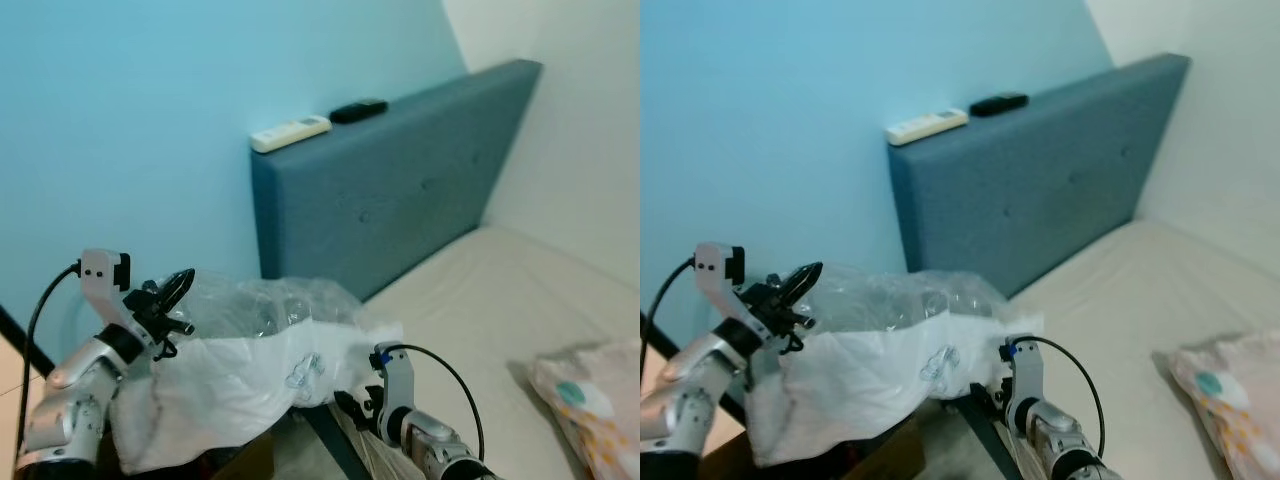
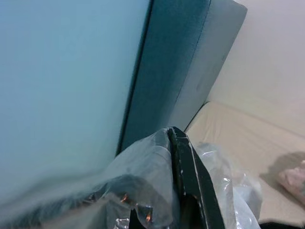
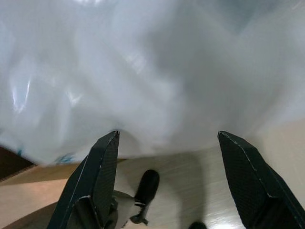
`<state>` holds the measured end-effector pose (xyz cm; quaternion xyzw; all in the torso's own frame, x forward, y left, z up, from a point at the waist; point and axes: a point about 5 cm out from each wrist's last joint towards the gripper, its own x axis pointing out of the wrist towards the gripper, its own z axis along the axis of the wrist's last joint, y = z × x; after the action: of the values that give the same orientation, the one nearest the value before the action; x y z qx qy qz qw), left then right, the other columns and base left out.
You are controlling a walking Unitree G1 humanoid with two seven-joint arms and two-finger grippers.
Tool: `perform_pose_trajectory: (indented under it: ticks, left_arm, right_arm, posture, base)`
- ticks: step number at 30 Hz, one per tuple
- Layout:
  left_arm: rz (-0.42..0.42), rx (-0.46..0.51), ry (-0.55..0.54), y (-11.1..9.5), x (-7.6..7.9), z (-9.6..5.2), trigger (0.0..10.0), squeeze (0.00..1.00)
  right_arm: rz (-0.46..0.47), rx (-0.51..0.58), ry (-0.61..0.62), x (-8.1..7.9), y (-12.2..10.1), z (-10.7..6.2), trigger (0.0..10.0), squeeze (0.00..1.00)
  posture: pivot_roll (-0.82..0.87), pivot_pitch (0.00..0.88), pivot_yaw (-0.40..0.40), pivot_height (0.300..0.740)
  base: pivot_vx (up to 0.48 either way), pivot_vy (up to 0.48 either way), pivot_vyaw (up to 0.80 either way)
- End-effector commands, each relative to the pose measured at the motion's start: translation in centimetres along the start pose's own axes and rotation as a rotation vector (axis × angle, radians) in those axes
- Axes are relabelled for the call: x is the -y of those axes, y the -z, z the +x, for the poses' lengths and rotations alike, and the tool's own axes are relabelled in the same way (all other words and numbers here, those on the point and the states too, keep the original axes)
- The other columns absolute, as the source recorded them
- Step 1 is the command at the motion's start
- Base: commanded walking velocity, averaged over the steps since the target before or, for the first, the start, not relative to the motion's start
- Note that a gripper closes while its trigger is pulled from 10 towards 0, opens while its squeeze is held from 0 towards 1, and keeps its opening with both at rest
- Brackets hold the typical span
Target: Clean up the room
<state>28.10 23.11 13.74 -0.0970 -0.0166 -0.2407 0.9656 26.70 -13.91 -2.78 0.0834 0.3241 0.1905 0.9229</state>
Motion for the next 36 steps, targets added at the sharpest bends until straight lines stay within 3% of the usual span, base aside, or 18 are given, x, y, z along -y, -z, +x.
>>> perform_pose_trajectory:
  ticks: [1,2,3,8,15,17,21,26,32,33,36]
  left_arm:
    - [0.035,-0.045,0.034,-0.2,0.0,-0.6,10.0,0.00]
    - [0.035,-0.045,0.034,-0.2,0.0,-0.6,10.0,0.00]
    - [0.103,-0.106,0.092,-0.9,0.0,-1.4,10.0,0.00]
    - [0.176,-0.172,0.122,-1.6,-0.1,-2.2,10.0,0.00]
    - [0.243,-0.237,0.108,-3.2,-0.6,-2.9,10.0,0.00]
    - [0.317,-0.310,0.108,-4.3,-0.6,-3.3,10.0,0.00]
    - [0.341,-0.354,0.088,-4.7,-0.7,-3.3,10.0,0.00]
    - [0.342,-0.476,0.023,-2.0,-1.5,-3.3,10.0,0.00]
    - [0.298,-0.592,-0.097,1.0,-2.3,-3.2,10.0,0.00]
    - [0.283,-0.623,-0.117,2.4,-2.1,-3.0,10.0,0.00]
    - [0.263,-0.646,-0.135,3.6,-1.8,-2.6,10.0,0.00]
  right_arm:
    - [-0.001,-0.010,-0.013,-0.3,0.3,0.0,10.0,0.00]
    - [-0.001,-0.010,-0.013,-0.3,0.3,0.0,10.0,0.00]
    - [-0.002,-0.013,-0.017,-0.2,0.3,0.0,10.0,0.00]
    - [-0.002,-0.014,-0.019,-0.2,0.4,0.0,10.0,0.00]
    - [-0.003,-0.017,-0.020,-0.1,0.5,-0.1,10.0,0.00]
    - [-0.004,-0.020,-0.019,0.0,0.5,-0.1,10.0,0.00]
    - [-0.004,-0.023,-0.016,0.0,0.6,-0.2,10.0,0.00]
    - [-0.018,-0.039,0.028,0.2,0.7,-0.2,10.0,0.00]
    - [-0.054,-0.072,0.080,0.9,1.1,-0.4,10.0,0.00]
    - [-0.058,-0.082,0.117,1.3,1.2,-0.6,10.0,0.00]
    - [-0.058,-0.088,0.150,1.6,1.3,-0.7,10.0,0.00]
  posture:
    - [0.05,0.000,-0.050,0.740]
    - [0.05,0.000,-0.050,0.740]
    - [0.05,0.000,-0.051,0.740]
    - [0.05,0.001,-0.053,0.740]
    - [0.05,0.004,-0.055,0.740]
    - [0.05,0.008,-0.059,0.740]
    - [0.05,0.007,-0.059,0.740]
    - [0.05,0.007,-0.057,0.740]
    - [0.04,0.005,-0.060,0.740]
    - [0.05,0.006,-0.061,0.740]
    - [0.05,0.006,-0.061,0.740]
  base:
    - [0.000,0.000,0.76]
    - [0.000,0.000,0.76]
    - [0.000,0.000,0.76]
    - [0.000,0.000,0.75]
    - [0.000,0.000,0.75]
    - [0.000,0.000,0.75]
    - [0.000,0.000,0.75]
    - [0.000,0.000,0.74]
    - [0.000,0.000,0.00]
    - [0.000,0.000,0.00]
    - [0.000,0.000,0.00]
